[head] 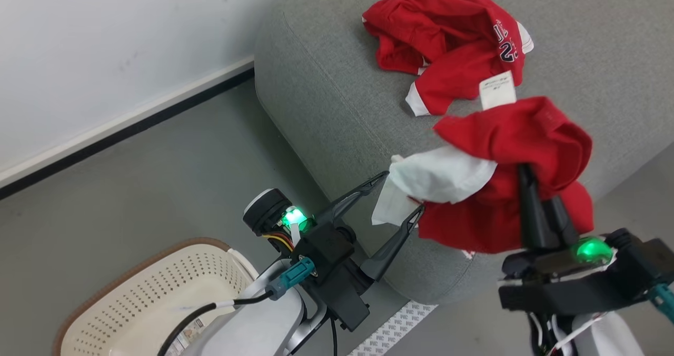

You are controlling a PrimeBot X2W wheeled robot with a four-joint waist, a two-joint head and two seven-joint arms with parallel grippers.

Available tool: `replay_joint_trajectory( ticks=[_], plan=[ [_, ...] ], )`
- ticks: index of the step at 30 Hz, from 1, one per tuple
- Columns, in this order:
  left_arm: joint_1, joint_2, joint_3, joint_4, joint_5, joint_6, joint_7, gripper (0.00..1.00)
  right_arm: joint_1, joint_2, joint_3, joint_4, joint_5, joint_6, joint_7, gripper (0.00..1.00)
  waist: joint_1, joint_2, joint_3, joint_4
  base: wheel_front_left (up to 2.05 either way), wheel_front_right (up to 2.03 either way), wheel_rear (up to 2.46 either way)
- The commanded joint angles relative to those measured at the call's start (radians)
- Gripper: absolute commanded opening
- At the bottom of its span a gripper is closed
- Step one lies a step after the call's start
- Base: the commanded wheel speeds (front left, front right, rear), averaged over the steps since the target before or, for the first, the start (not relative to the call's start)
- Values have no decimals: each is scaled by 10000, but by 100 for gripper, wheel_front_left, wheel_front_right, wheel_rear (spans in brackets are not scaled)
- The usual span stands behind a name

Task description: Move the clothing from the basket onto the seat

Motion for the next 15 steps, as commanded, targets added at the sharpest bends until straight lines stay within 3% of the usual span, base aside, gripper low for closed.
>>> replay_joint_trajectory(
  ticks=[1, 8, 15],
  plan=[
    [-134, 58, -54, 30, 73, -30, 69, 100, -327, -2, -136, -76, 97, -3, -19, 0, 0, -1, 245, -6, 0, 0, 0],
    [-553, 329, -208, -204, 327, -67, 632, 100, -1945, -169, -1300, -7, 680, -1, -19, 0, 0, -1, 1301, 22, 0, 0, 0],
    [-1062, 523, -361, -606, 623, -126, 1200, 100, -4054, -898, -2528, 281, 1388, -1, -20, 0, 0, -1, 2422, 83, 0, 0, 0]
  ],
)
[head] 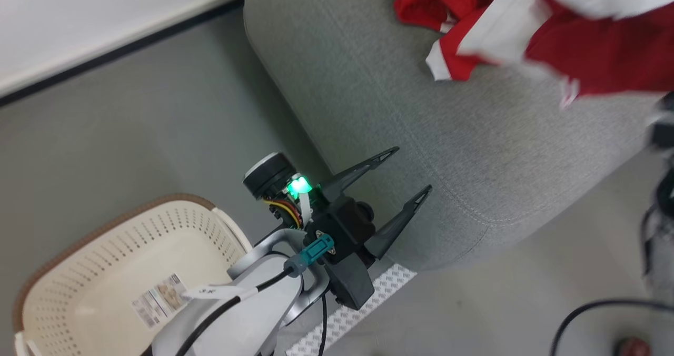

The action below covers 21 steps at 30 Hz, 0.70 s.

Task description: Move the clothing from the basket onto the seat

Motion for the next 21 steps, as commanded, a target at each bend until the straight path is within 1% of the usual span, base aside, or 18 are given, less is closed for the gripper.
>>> replay_joint_trajectory(
  ticks=[1, 7, 12, 14, 17, 21],
  plan=[
    [-158, 103, -29, -68, 92, -28, 51, 100, -311, -164, -110, 20, 177, 1, -21, 0, -1, -1, 869, 72, 0, 0, 0],
    [-885, 331, -300, -763, 494, -234, 747, 100, -2513, -1520, -1306, 922, 1269, 1, -19, 0, -1, -1, 2295, 236, 0, 0, 0],
    [-1363, 585, -529, -929, 709, -406, 951, 100, -4018, -2629, -2145, 1708, 1961, 1, -19, 0, -1, -1, 3062, 483, 0, 0, 0],
    [-1535, 663, -588, -981, 766, -446, 1000, 100, -4497, -3071, -2308, 1988, 2121, 1, -21, 0, -1, -1, 3341, 593, 0, 0, 0],
    [-1626, 710, -602, -1044, 761, -463, 1061, 100, -5000, -3540, -2261, 2682, 2370, 1, -17, 0, -1, -1, 3716, 738, 0, 0, 0],
    [-1718, 793, -692, -1120, 724, -493, 1170, 100, -5405, -3864, -1932, 3657, 2553, 1, -20, 0, -1, -1, 4191, 894, 0, 0, 0]
  ],
)
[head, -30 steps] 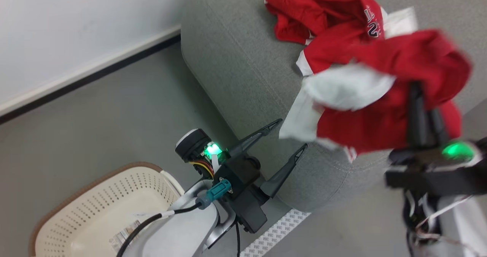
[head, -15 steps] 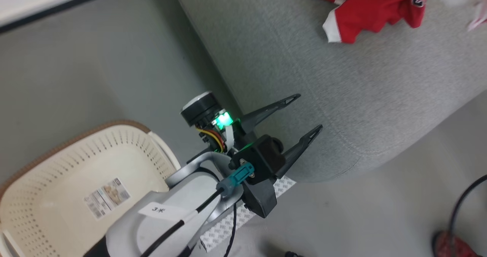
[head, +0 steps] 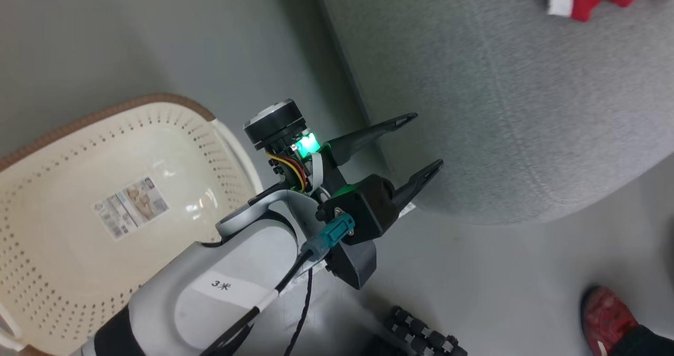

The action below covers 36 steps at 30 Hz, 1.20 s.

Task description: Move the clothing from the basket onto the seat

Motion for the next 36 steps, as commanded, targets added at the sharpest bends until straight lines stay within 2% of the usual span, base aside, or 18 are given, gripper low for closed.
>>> replay_joint_trajectory(
  ticks=[1, 6, 14, 18, 22, 24, 25, 26, 36],
  plan=[
    [-162, 107, -88, -88, 78, -57, 35, 100, -146, -82, 225, 366, 77, 1, -17, 0, -2, -1, 813, 429, 0, 0, 0],
    [-256, 209, -183, -150, 115, -95, 115, 100, 96, 385, 783, 1430, 39, 1, -17, 0, -2, -1, 1094, 590, 0, 0, 0],
    [-201, 316, -191, -196, 50, 70, 220, 100, 604, 1285, 2362, 3221, 143, 1, -18, 0, -2, -1, 1100, 674, 0, 0, 0],
    [-83, 375, -106, -235, -31, 206, 233, 100, 530, 1424, 2847, 3756, 137, 1, -18, 0, -2, -1, 1021, 697, 0, 0, 0],
    [53, 395, -56, -270, -129, 309, 144, 100, 594, 1418, 2872, 3869, -26, 1, -18, 0, -2, -1, 868, 745, 0, 0, 0],
    [118, 412, -43, -277, -180, 388, 73, 100, 728, 1409, 2825, 3800, -156, 1, -18, 30, -2, -1, 734, 777, 0, 0, 0],
    [151, 426, -21, -281, -207, 433, 44, 100, 821, 1419, 2835, 3740, -224, 1, -18, 76, -2, -1, 664, 796, 0, 0, 0],
    [219, 447, 16, -268, -246, 489, -16, 100, 886, 1392, 2803, 3640, -347, 1, -18, 100, -2, -1, 573, 822, 0, 0, 0],
    [936, 536, 578, -164, -612, 1344, -852, 100, 2771, 1155, 2722, 1337, -1982, 1, -18, 100, -2, -1, -706, 1376, 0, 0, 0]
  ],
)
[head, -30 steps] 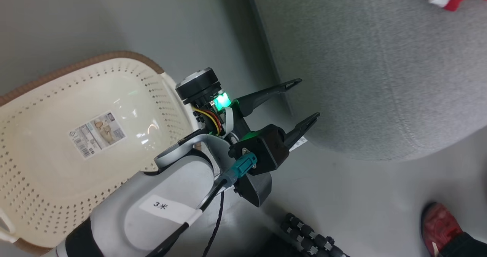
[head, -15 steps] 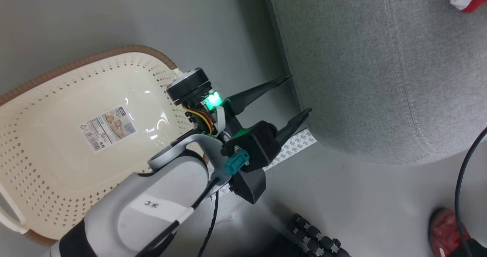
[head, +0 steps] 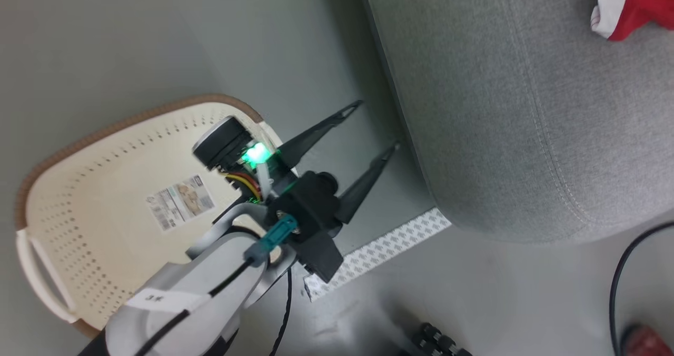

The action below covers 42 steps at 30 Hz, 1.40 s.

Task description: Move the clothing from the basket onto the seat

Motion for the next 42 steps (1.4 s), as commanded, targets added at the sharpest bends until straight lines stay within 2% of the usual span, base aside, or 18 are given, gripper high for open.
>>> replay_joint_trajectory(
  ticks=[1, 6, 11, 15, 19, 28, 35, 42],
  plan=[
    [388, 63, 184, 55, -150, 245, -262, 100, 637, -37, -51, -609, -275, 1, -18, 100, 1, 0, -841, 507, 0, 0, 0],
    [1048, 172, 642, 102, -661, 659, -834, 100, 1702, -69, 202, -1803, -773, 1, -18, 100, 1, 0, -1741, 956, 0, 0, 0],
    [1756, 377, 1290, 343, -1241, 1109, -1401, 100, 2282, -81, 808, -2477, -1273, 1, -18, 100, 1, 0, -2620, 1439, 0, 0, 0],
    [2434, 375, 1778, 457, -1676, 1519, -1747, 100, 2670, -30, 1509, -2700, -1533, 1, -17, 100, 1, 0, -3356, 1845, 0, 0, 0],
    [3166, 403, 2228, 488, -2090, 1727, -1993, 100, 3012, 187, 2103, -2796, -1619, 1, -17, 100, 1, 0, -4131, 2212, 0, 0, 0],
    [5467, 206, 3916, -20, -2849, 2214, -2116, 100, 4386, 1014, 2660, -2781, -1840, -1, -17, 100, 1, 0, -5763, 2659, 0, 0, 0],
    [7195, -118, 5207, -628, -2635, 2343, -2122, 100, 5336, 1587, 3120, -2750, -1956, -1, -17, 100, 1, 0, -6693, 2765, 0, 0, 0],
    [8721, -471, 6283, -1384, -2107, 1944, -2122, 100, 6472, 1994, 3160, -2745, -2236, 1, -17, 100, 1, 0, -7491, 2965, 0, 0, 0]
  ],
)
